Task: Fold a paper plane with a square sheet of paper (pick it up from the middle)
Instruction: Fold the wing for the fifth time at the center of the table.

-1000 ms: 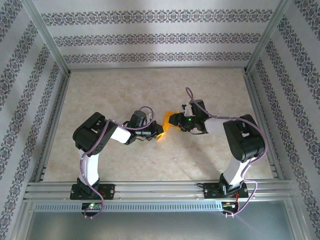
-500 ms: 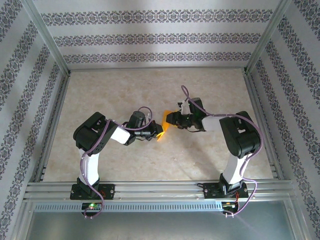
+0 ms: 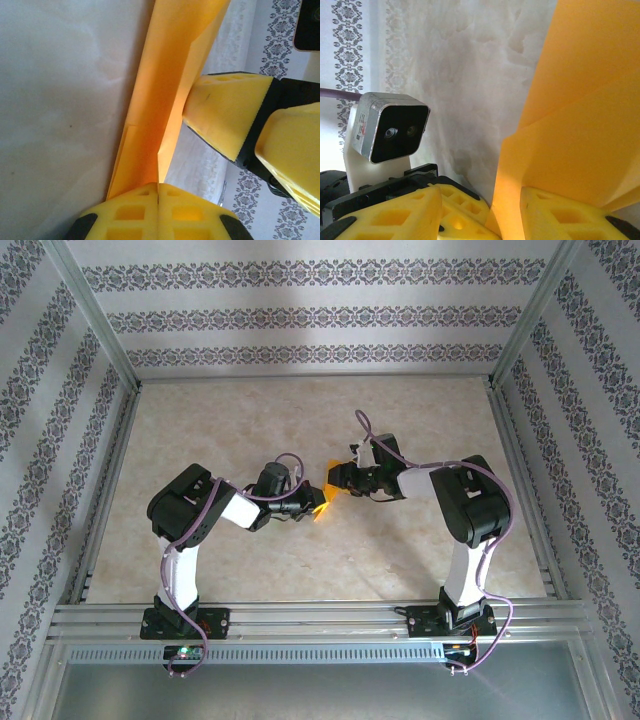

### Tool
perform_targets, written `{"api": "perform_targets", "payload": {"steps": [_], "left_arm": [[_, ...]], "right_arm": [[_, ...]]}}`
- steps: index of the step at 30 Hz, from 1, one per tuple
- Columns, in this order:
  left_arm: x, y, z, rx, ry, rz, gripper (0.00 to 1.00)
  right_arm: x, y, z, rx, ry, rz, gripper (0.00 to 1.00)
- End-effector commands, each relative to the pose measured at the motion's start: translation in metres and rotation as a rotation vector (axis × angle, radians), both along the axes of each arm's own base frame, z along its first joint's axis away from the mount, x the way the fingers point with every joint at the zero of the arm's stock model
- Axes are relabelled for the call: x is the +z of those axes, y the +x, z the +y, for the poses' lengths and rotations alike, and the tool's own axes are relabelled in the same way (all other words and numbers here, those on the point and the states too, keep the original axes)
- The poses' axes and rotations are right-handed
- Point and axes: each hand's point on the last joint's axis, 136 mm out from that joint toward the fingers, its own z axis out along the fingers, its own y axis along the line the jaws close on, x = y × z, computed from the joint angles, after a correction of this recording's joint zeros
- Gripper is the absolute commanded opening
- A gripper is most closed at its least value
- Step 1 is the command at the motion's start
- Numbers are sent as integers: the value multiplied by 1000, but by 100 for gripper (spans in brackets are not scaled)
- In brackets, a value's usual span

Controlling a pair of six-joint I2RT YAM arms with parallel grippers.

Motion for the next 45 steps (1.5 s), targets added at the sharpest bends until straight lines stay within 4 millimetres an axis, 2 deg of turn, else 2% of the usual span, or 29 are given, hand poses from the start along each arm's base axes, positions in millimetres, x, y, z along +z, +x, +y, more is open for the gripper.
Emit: {"api": "perform_targets", "payload": {"steps": [1, 12, 23, 45], "left_arm": [[-10, 5, 9, 34, 6, 6, 8], [-12, 4, 12, 40, 14, 7, 14], [-14, 3, 16, 49, 33, 10, 15], [1, -2, 25, 44, 87, -36, 22]], "right_arm": [[6, 2, 10, 47, 21, -45, 46], [-3, 8, 9, 17, -6, -20, 46], [-15, 10, 4, -25, -50, 25, 45], [-44, 12, -13, -114, -166, 108, 44]]}}
